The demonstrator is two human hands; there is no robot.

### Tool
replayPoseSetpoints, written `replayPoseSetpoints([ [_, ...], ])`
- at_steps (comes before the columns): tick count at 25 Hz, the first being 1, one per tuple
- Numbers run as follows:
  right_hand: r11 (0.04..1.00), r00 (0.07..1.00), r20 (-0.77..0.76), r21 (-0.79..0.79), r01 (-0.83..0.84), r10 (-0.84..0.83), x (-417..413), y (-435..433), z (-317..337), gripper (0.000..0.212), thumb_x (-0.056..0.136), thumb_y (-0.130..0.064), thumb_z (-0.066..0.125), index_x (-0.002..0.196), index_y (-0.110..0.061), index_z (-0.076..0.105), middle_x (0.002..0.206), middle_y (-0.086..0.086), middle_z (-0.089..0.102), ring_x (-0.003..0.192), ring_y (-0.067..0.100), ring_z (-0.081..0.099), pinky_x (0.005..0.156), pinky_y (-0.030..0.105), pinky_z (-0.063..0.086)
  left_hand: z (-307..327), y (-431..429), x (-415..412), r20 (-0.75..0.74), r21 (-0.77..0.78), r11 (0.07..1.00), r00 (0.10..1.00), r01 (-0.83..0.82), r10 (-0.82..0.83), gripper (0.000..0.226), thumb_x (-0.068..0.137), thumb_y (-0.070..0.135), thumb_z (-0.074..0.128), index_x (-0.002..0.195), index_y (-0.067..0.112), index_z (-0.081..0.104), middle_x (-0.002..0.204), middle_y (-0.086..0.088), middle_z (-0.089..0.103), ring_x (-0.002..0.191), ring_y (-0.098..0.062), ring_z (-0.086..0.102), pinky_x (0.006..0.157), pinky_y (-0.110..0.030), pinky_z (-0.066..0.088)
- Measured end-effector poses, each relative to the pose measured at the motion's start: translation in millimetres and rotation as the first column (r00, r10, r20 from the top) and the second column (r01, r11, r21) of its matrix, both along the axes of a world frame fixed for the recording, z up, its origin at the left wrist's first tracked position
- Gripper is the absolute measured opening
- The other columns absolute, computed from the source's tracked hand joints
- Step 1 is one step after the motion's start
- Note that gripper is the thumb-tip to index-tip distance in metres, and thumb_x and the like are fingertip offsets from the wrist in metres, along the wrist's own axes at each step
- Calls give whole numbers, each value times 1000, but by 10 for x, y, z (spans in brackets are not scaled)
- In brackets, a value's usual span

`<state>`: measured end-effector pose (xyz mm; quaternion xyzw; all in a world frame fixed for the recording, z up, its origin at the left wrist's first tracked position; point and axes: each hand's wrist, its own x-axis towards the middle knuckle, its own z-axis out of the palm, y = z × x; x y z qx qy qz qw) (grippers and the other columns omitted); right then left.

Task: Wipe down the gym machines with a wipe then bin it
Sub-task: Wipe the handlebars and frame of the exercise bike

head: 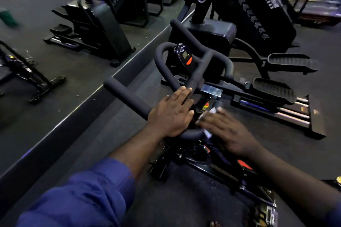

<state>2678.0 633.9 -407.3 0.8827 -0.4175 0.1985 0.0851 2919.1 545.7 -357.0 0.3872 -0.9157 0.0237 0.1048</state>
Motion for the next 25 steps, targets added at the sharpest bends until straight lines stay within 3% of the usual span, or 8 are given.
replayPoseSetpoints([
  [7,971,921,376,238,13,-105,-150,-460,114,26,110,-28,43,109,-14,65,117,1,58,115,21,55,108,41,42,23,7,-37,44,38,997,997,-64,62,54,104,54,31,146,27,53,172,7,18,160,-12,12,108,-51,49],
  [9,923,751,589,377,69,-297,-75,-524,61,27,110,-31,40,100,-18,62,102,-2,61,99,16,59,95,43,47,54,26,-20,67,33,996,995,-82,79,54,105,56,30,147,30,52,173,11,13,160,-8,7,106,-49,50],
  [13,837,144,826,546,39,-545,246,-487,-18,35,110,-35,42,99,-20,71,88,0,75,85,19,70,86,44,55,113,59,-47,64,49,994,994,-94,90,50,106,55,32,146,34,50,173,14,12,160,-6,6,106,-46,51],
  [15,776,55,780,609,161,-624,291,-350,19,36,109,-37,44,118,-21,74,104,1,78,97,17,72,94,39,55,137,66,-50,67,48,994,993,-97,94,48,106,54,34,146,34,50,172,13,14,160,-8,8,107,-45,50],
  [18,741,222,713,591,318,-665,297,34,5,40,108,-24,52,148,-22,57,135,7,69,120,15,64,103,22,44,138,63,-62,77,50,993,992,-106,102,47,107,55,35,147,34,50,172,14,12,160,-7,7,109,-46,49],
  [21,938,682,649,290,189,-338,397,207,-90,42,109,-14,48,150,-11,53,158,5,49,152,19,35,128,37,20,125,62,-54,68,47,993,993,-105,101,49,106,56,34,145,34,51,172,15,12,160,-7,7,105,-48,52],
  [23,978,887,414,125,167,-205,326,-91,-34,34,108,-23,45,130,-12,68,141,3,62,142,24,47,126,47,23,125,63,-31,66,55,993,993,-103,100,49,106,56,34,145,33,51,173,14,12,160,-7,6,103,-49,53],
  [25,959,907,312,98,264,-282,228,-401,57,35,109,-32,40,105,-12,70,113,5,66,113,28,59,110,44,40,119,61,-28,57,57,994,994,-93,90,51,106,57,33,145,31,52,173,12,13,160,-9,7,106,-49,51],
])
